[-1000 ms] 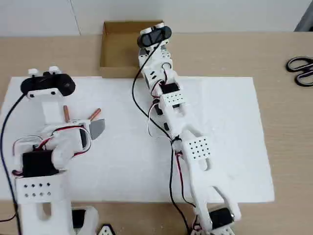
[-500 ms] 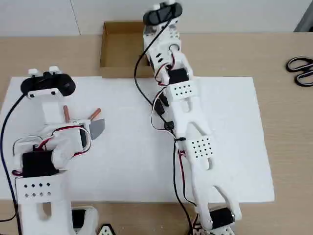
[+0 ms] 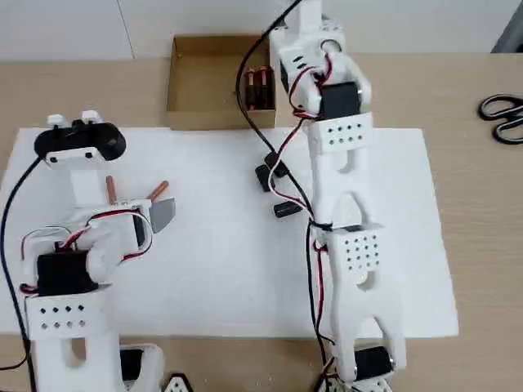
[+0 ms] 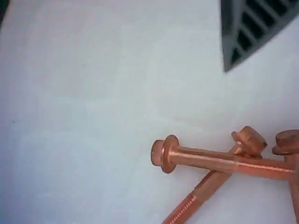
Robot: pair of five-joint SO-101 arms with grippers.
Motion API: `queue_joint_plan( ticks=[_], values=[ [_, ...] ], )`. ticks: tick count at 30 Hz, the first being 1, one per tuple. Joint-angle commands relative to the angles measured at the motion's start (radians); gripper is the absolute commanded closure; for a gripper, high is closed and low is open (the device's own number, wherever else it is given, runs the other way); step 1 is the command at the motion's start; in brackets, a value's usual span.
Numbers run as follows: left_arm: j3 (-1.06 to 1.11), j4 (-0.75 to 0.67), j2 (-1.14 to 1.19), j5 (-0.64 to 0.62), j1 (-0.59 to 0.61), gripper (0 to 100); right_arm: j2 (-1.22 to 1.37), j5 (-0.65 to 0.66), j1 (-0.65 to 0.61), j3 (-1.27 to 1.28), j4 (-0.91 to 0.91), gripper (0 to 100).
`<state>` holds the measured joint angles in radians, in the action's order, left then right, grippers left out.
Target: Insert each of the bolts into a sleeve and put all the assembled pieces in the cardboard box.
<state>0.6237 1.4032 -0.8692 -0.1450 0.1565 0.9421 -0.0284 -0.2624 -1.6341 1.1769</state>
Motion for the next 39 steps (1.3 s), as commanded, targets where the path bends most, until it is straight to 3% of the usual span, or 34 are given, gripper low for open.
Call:
queue_joint_plan(
  ticks=[1, 8, 15, 39],
  values=[
    [-0.013, -0.014, -0.014, 0.008, 0.0, 70, -0.183, 0.012, 0.004, -0.048, 0.17, 80.8],
    [-0.074, -0.008, -0.014, 0.006, 0.0, 70, -0.302, 0.012, -0.021, -0.048, 0.495, 80.8],
    [-0.082, 0.003, -0.014, 0.006, 0.002, 70, -0.318, 0.012, -0.019, 0.003, 0.515, 80.9],
    [-0.082, 0.006, -0.009, 0.006, 0.003, 70, -0.601, 0.008, -0.067, 1.06, 0.493, 80.9]
  ],
)
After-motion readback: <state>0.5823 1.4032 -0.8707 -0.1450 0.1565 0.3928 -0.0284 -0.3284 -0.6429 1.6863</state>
